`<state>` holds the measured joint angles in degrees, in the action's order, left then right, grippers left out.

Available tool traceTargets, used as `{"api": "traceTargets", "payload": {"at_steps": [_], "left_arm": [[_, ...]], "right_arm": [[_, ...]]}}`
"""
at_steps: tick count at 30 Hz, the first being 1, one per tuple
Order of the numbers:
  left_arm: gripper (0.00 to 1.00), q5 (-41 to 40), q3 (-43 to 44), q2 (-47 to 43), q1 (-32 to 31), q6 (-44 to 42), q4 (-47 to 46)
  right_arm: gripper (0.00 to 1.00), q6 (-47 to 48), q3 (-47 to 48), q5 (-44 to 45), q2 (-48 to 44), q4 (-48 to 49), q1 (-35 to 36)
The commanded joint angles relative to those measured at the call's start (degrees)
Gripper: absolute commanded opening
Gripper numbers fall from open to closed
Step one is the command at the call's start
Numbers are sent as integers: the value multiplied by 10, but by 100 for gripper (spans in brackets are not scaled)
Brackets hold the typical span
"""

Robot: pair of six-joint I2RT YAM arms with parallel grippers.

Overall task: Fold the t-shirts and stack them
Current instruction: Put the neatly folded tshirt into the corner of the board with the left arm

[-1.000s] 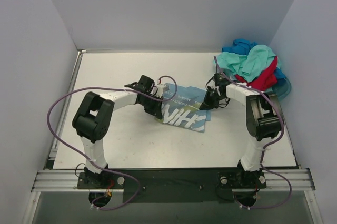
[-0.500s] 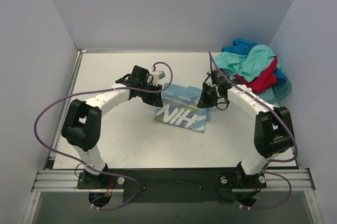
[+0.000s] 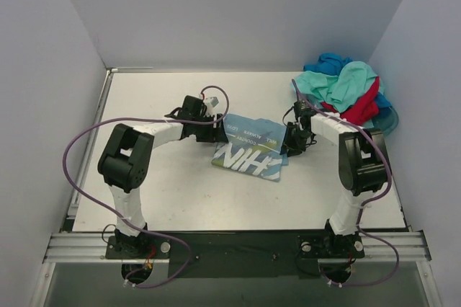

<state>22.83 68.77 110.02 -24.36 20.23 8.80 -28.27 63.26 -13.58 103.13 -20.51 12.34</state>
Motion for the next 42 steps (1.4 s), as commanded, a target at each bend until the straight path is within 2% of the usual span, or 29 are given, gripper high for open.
{"api": "traceTargets", "payload": {"at_steps": [1, 2, 4, 6, 10, 12, 13, 14, 15, 16, 17, 19, 21, 25, 28, 31, 34, 35, 36, 39, 42], "left_arm": [[74, -3, -6, 22, -3, 57, -79], [74, -4, -7, 26, -3, 64, -79], [74, -7, -7, 35, -3, 71, -79], [71, -5, -12, 48, -4, 87, -103], [55, 4, -23, 63, -6, 110, -120], [42, -2, -29, 68, -7, 113, -119], [33, -4, -33, 68, -6, 117, -118], [28, -3, -37, 69, -5, 118, -118], [18, -2, -41, 66, -4, 119, -118], [11, 2, -47, 64, -3, 121, -120], [1, 5, -49, 60, -1, 121, -120], [0, 12, -56, 44, 5, 115, -114], [0, 13, -64, 22, 19, 96, -98], [0, 17, -82, -27, 69, 38, -15], [0, 26, -100, -66, 133, -14, 51], [0, 21, -93, -105, 199, -121, 151], [0, 4, -71, -127, 240, -283, 253], [0, -8, -66, -139, 277, -308, 295], [0, -14, -67, -146, 294, -357, 309], [0, -49, -85, -178, 378, -435, 350], [0, -115, -110, -204, 393, -535, 354]], "right_arm": [[17, -7, 29, -12, 35, -3, -2], [10, -10, 30, -12, 41, -3, -2], [4, -11, 32, -14, 48, 1, -2], [2, -9, 37, -20, 51, 5, -2], [1, -4, 48, -25, 59, 3, -5], [2, -3, 53, -28, 60, 3, -6], [6, -4, 55, -28, 59, 3, -6], [9, -2, 56, -28, 59, 0, -7], [18, -2, 55, -28, 54, -2, -8], [22, -2, 53, -28, 50, -4, -10], [33, 0, 50, -27, 39, -5, -13], [44, 1, 42, -19, 16, -12, -16], [49, 4, 30, -14, -18, -20, -19], [53, 17, 5, -14, -99, -37, -21], [54, 27, -16, -17, -151, -51, -20], [54, 37, -28, -26, -200, -68, -19], [54, 47, -34, -28, -235, -82, -16], [54, 49, -37, -29, -240, -87, -15], [54, 52, -38, -29, -252, -89, -14], [54, 54, -44, -27, -271, -95, -14], [54, 60, -42, -21, -285, -99, -14]]}}
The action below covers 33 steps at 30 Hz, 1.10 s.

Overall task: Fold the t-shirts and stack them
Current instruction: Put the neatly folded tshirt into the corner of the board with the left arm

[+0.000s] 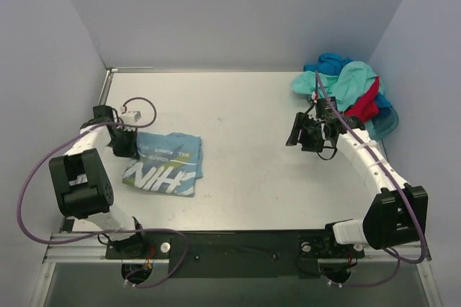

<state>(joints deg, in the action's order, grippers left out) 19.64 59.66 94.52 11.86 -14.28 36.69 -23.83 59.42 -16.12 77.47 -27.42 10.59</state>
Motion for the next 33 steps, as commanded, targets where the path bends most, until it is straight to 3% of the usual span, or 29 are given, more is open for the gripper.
{"api": "traceTargets", "payload": {"at_steps": [1, 7, 9, 12, 15, 19, 26, 27, 28, 31, 33], "left_arm": [[0, -101, -39, -71, 31, -203, 68], [0, -192, -82, -115, 34, -275, 74], [0, -270, -102, -126, 37, -290, 59], [0, -406, -168, -169, 38, -357, -33], [0, -439, -217, -201, 39, -402, -91], [0, -463, -248, -193, 40, -388, -116], [0, -541, -289, -176, 41, -456, -278], [3, -547, -275, -172, 41, -453, -280], [23, -551, -270, -169, 41, -451, -276], [56, -586, -256, -166, 41, -457, -276], [59, -594, -256, -179, 40, -464, -273]], "right_arm": [[54, 19, 0, 5, -31, -31, 2], [54, 30, 21, 9, -34, -52, 4], [54, 34, 19, 11, -42, -53, 4], [54, 41, 17, 14, -57, -58, 3], [54, 51, 17, 7, -61, -59, 1], [54, 65, 28, -10, -52, -63, 0], [54, 91, 57, -29, -22, -69, -9], [54, 92, 62, -33, -15, -69, -9], [54, 92, 65, -35, -11, -69, -9], [54, 91, 74, -44, -1, -68, -9], [54, 92, 75, -44, 2, -68, -8]]}}
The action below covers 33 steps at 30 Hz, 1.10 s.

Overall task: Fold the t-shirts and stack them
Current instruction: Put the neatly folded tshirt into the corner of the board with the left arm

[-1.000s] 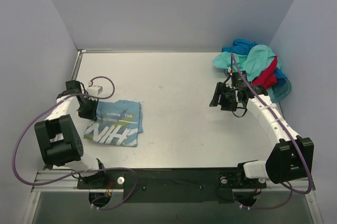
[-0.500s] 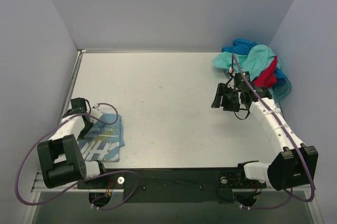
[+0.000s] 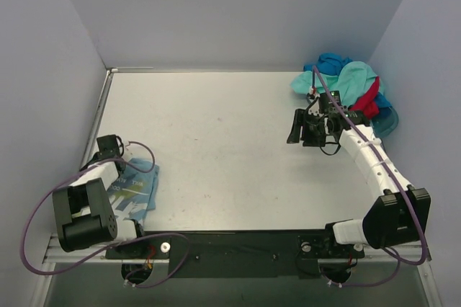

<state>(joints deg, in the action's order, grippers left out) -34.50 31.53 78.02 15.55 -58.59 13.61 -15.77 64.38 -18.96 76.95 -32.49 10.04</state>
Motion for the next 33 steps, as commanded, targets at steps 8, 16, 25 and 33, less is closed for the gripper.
{"api": "traceTargets", "payload": {"at_steps": [8, 16, 25, 33], "left_arm": [[40, 67, 98, -17, 2, 79, 56], [4, 133, 193, 107, 3, 155, 86], [0, 71, 154, 177, 6, 158, 6], [0, 16, 109, 191, 25, 127, -62]], "right_arm": [[54, 9, 26, -19, 14, -17, -4], [54, 0, 22, -16, 5, -18, -3], [54, 5, 7, -12, -10, -20, -5], [54, 11, 3, -3, -27, -24, -6]]}}
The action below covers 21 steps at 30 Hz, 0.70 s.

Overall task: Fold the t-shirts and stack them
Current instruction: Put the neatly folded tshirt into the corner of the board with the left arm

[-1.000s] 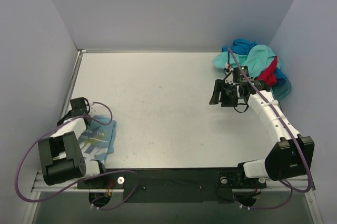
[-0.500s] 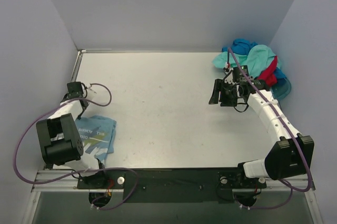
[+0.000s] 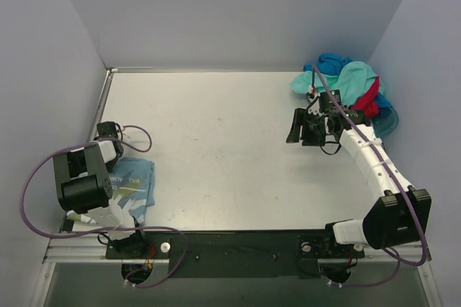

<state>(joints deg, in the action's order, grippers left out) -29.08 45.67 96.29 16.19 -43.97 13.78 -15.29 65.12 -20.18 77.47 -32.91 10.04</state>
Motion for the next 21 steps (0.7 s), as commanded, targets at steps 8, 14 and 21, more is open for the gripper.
{"api": "traceTargets", "payload": {"at_steps": [8, 14, 21], "left_arm": [[21, 72, 19, -58, 10, 31, -9], [66, 271, 89, -223, -15, 82, 93], [85, 418, 89, -336, -133, 198, 180]], "right_arm": [[54, 11, 5, 12, -31, -21, -12], [55, -4, -6, 30, -62, 4, -13], [55, -47, -171, 89, -221, 151, -13]]}}
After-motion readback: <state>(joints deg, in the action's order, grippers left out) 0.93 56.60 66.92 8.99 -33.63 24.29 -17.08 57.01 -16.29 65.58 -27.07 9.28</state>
